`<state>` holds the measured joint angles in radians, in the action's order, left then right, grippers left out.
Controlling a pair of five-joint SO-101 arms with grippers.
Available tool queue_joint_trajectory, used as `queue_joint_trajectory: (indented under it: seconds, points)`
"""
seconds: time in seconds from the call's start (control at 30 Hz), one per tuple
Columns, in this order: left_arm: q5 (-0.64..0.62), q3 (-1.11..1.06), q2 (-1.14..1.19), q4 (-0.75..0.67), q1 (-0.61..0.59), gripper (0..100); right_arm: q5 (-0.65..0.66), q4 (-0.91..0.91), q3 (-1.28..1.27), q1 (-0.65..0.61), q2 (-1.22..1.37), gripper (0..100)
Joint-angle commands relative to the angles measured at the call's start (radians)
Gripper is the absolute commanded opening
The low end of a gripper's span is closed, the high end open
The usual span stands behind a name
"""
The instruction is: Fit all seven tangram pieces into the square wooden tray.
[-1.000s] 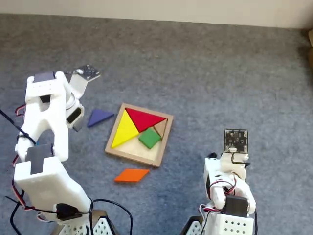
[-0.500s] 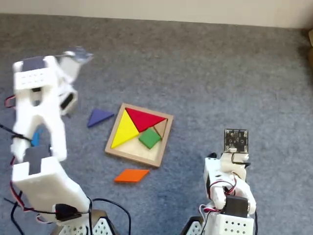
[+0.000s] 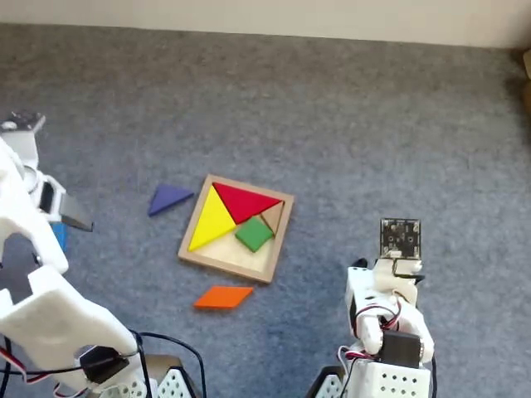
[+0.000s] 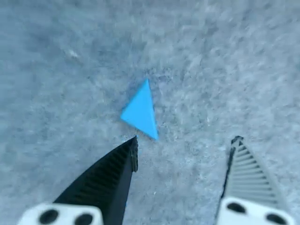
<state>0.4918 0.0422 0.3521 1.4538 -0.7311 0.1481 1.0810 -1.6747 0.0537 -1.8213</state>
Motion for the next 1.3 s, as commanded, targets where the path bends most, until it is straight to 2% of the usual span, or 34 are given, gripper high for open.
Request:
queue_joint_trajectory:
  seconds: [0.0,0.27,0.53,0.9,1.1,1.27]
  points:
    - [-0.015,-0.044,0.035,-0.112,-0.016,30,0.002,0.001,-0.119,0.010,-0.008,9.1]
    - [-0.012,-0.053,0.180,-0.190,-0.013,24,0.002,0.001,-0.119,0.010,-0.008,9.1]
    - [-0.008,-0.053,0.196,-0.281,0.002,24,0.002,0.001,-0.119,0.010,-0.008,9.1]
    - [-0.009,-0.053,0.196,-0.284,-0.048,24,0.002,0.002,-0.119,0.010,-0.008,9.1]
    - [-0.008,-0.058,0.196,-0.282,-0.030,16,0.002,0.002,-0.119,0.010,-0.008,9.1]
    - [0.009,-0.062,0.188,-0.276,-0.024,16,0.002,0.002,-0.119,0.010,-0.008,9.1]
